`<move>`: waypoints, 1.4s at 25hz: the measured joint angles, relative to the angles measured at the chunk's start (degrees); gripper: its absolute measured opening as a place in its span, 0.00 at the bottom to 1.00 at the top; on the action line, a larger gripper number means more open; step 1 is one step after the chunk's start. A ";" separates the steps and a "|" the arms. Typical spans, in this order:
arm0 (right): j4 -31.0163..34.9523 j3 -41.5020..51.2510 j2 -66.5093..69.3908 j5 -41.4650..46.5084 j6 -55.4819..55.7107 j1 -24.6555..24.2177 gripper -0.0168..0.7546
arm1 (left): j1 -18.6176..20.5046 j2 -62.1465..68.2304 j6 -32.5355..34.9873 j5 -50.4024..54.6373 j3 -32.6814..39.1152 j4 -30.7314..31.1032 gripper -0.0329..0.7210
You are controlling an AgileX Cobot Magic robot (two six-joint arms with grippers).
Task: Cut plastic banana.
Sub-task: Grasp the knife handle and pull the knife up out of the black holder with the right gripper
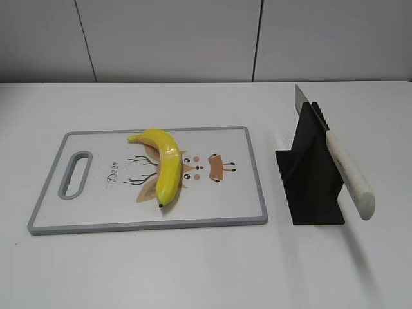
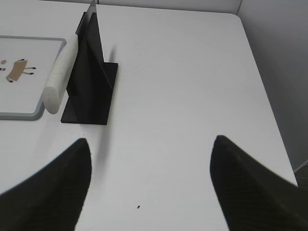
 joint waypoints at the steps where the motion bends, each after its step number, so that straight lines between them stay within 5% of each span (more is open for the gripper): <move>1: 0.00 0.00 0.00 0.00 0.00 0.00 0.78 | 0.00 0.00 0.00 0.00 0.00 0.00 0.78; 35: 0.00 0.00 0.00 -0.01 0.00 0.00 0.78 | 0.00 0.00 0.00 0.00 0.00 0.00 0.78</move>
